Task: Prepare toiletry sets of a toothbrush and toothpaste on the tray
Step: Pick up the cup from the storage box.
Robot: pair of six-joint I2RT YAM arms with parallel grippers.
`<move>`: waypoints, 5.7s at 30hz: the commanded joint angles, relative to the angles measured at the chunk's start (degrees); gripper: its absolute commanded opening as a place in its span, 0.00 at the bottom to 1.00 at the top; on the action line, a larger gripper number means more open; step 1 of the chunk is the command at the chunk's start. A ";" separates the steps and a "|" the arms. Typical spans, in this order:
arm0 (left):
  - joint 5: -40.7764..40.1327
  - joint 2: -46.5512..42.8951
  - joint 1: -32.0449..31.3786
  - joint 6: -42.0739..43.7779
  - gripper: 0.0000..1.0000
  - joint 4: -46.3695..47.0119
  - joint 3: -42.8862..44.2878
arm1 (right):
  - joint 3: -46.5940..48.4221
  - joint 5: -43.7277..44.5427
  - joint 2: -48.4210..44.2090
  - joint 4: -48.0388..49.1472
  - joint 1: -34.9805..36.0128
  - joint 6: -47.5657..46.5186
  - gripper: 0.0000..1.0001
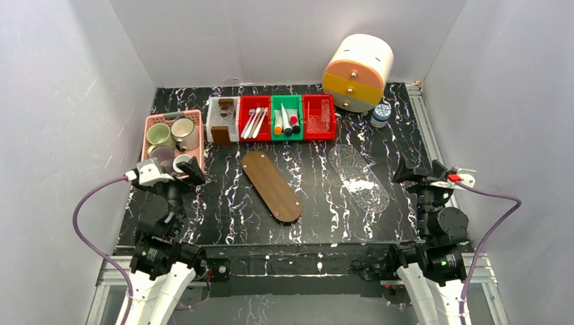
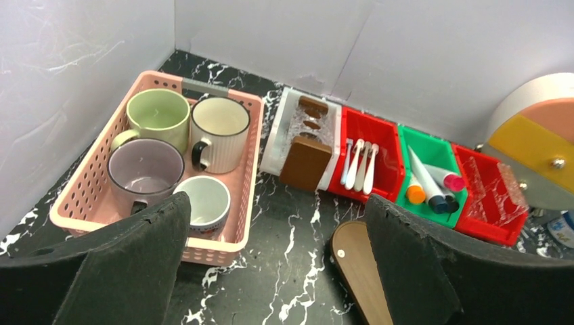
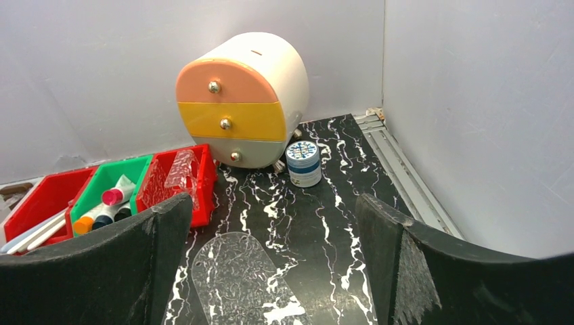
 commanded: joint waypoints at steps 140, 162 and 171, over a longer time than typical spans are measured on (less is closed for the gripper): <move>24.69 56.02 13.37 -9.44 0.00 -23.29 34.94 | 6.65 -13.68 14.49 -4.23 5.35 5.35 0.99; 1.23 63.10 -22.99 -19.96 0.00 -11.84 29.10 | 15.71 -30.09 39.43 -11.98 5.41 11.85 0.94; -4.62 69.75 -30.97 -23.87 0.00 -9.35 30.21 | 20.02 -30.22 49.45 -11.79 11.17 15.80 0.88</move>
